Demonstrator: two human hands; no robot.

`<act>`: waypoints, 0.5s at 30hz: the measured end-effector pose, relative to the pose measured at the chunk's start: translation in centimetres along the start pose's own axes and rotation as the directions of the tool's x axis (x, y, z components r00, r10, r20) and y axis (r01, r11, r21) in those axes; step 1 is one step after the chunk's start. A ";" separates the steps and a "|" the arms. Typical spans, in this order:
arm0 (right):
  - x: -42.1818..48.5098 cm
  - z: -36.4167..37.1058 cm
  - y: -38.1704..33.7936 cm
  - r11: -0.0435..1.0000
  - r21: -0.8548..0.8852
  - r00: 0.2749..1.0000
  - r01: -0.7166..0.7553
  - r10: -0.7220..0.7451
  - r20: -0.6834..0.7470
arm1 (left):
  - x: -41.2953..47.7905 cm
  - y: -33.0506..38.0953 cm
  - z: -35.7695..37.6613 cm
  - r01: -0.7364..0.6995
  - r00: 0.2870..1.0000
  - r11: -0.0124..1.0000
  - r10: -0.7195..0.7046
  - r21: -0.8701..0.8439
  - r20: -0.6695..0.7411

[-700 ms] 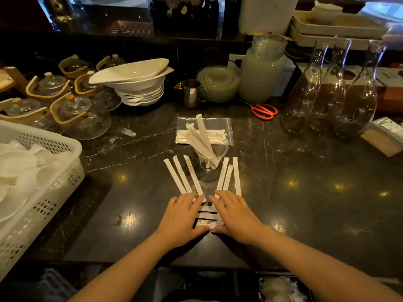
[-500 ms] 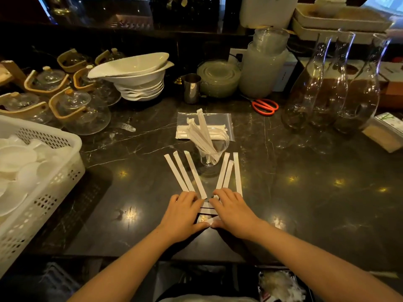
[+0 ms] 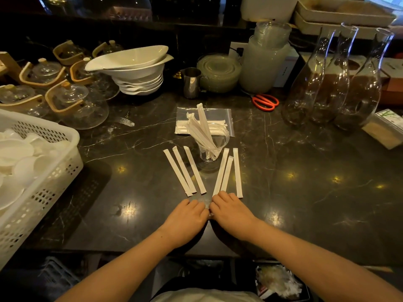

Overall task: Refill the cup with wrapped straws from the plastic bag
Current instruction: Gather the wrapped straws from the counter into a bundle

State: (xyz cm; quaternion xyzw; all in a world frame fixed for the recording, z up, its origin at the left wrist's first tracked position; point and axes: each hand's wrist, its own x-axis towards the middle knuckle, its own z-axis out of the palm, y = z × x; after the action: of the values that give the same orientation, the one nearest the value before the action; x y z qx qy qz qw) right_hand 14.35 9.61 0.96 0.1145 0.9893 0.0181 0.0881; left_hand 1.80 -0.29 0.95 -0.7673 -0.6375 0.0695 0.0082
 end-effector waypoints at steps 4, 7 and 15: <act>0.2 0.0 -0.2 0.999 -0.025 0.999 0.033 -0.032 0.030 | 0.1 0.2 0.2 0.097 0.991 0.985 -0.082 -0.146 0.103; 0.3 -0.2 -0.3 1.000 -0.007 0.998 0.027 -0.027 0.055 | 0.3 0.3 0.0 0.124 0.988 0.973 -0.104 -0.192 0.112; 0.2 -1.2 0.3 0.985 0.170 0.998 -0.016 0.004 0.066 | 0.8 -1.3 -1.0 0.110 0.985 0.975 -0.082 -0.191 0.150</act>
State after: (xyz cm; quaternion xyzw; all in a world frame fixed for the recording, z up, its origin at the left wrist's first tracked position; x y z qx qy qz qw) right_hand 14.03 9.93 2.12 0.1271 0.9833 -0.0697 0.1103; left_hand 0.82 0.81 2.04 -0.7255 -0.6768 0.0589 -0.1101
